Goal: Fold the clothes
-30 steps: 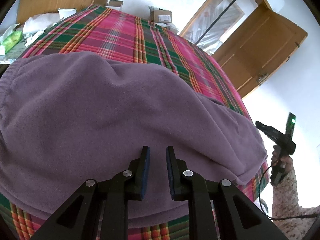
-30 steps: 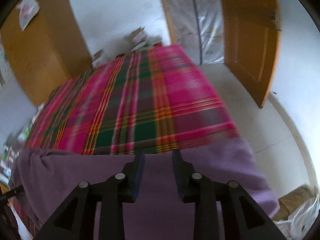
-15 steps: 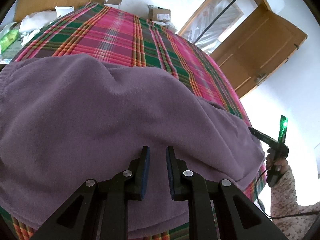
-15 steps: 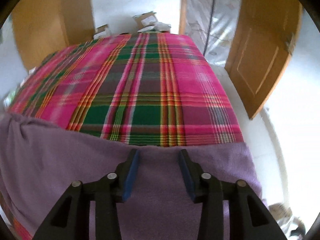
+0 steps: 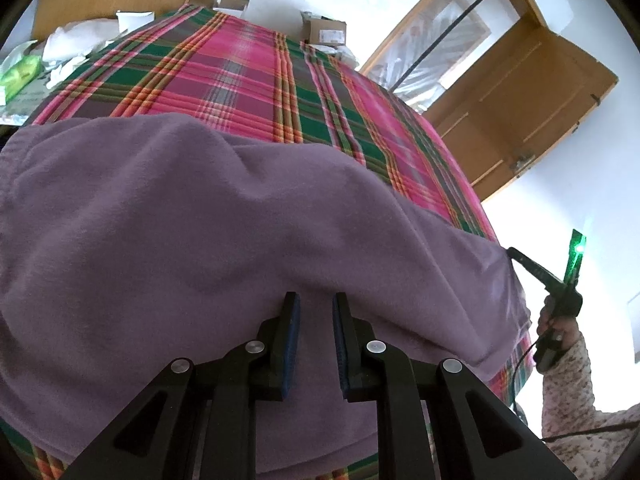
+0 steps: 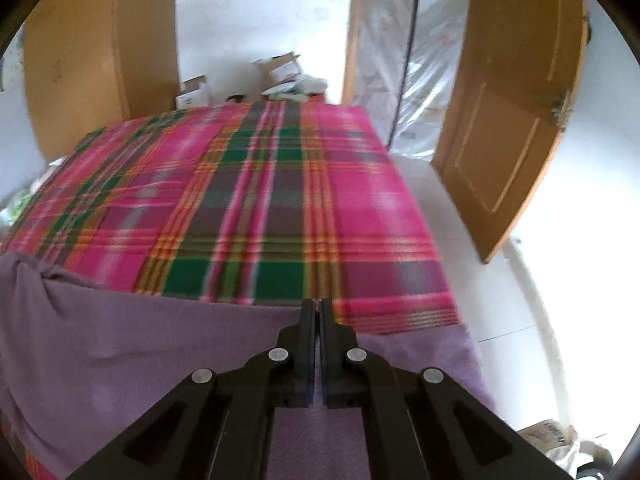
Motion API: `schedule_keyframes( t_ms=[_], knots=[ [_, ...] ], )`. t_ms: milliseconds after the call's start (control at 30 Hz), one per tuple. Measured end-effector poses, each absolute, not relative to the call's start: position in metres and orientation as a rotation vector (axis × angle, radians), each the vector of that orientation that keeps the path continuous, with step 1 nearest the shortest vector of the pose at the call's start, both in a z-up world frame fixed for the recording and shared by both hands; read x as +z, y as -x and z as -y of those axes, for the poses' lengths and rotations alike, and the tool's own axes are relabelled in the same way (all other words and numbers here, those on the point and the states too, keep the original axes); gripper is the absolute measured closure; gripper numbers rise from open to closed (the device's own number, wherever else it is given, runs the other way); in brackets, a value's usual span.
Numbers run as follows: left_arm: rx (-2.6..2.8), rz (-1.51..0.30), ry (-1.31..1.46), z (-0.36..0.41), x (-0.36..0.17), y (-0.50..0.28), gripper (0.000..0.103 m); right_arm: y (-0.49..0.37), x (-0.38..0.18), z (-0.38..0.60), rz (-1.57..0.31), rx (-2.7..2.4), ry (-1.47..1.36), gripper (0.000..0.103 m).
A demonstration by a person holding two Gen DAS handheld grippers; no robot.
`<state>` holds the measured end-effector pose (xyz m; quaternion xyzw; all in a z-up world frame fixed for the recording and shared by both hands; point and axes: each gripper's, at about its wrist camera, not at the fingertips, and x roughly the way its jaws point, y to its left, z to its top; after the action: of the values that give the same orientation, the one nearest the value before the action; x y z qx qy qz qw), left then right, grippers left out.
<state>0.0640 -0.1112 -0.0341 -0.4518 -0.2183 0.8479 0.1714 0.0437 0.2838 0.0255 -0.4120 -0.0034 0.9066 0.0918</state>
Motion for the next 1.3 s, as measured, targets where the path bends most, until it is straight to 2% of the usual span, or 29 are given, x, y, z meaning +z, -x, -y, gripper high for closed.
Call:
schedule_keyframes(
  t_ms=[200,333,433,700,833,933,1100,1200,1233,1267,1300],
  knots=[
    [2.44,0.599,1.29,0.119,-0.032,-0.073,0.086,-0.042,0.023,-0.284,-0.007,2.659,1.193,0.102],
    [2.472,0.645,1.296,0.137,-0.032,-0.083,0.086,-0.044,0.027,-0.292,0.074,2.569,1.115,0.103],
    [2.488,0.664,1.294,0.144,-0.032,-0.089,0.086,-0.052,0.032,-0.307,-0.145,2.643,1.154,0.103],
    [2.528,0.63,1.307,0.138,-0.029,-0.092,0.086,-0.047,0.046,-0.246,-0.086,2.965,1.274,0.099],
    [2.529,0.637,1.309,0.138,-0.029,-0.092,0.086,-0.028,0.046,-0.184,0.037,3.146,1.428,0.083],
    [2.524,0.646,1.309,0.138,-0.03,-0.091,0.086,-0.013,0.036,-0.142,0.17,3.197,1.562,0.078],
    [2.51,0.68,1.295,0.145,-0.031,-0.093,0.086,0.006,0.015,-0.09,0.401,3.217,1.742,0.076],
    [2.505,0.706,1.287,0.149,-0.032,-0.093,0.086,0.008,0.012,-0.082,0.415,3.227,1.793,0.078],
    [2.504,0.711,1.286,0.15,-0.032,-0.092,0.086,0.008,0.014,-0.081,0.427,3.231,1.784,0.092],
    [2.502,0.716,1.284,0.151,-0.033,-0.092,0.086,0.009,0.016,-0.081,0.438,3.235,1.775,0.1],
    [2.5,0.718,1.282,0.152,-0.033,-0.092,0.086,0.01,0.018,-0.082,0.432,3.244,1.754,0.099]
  ],
)
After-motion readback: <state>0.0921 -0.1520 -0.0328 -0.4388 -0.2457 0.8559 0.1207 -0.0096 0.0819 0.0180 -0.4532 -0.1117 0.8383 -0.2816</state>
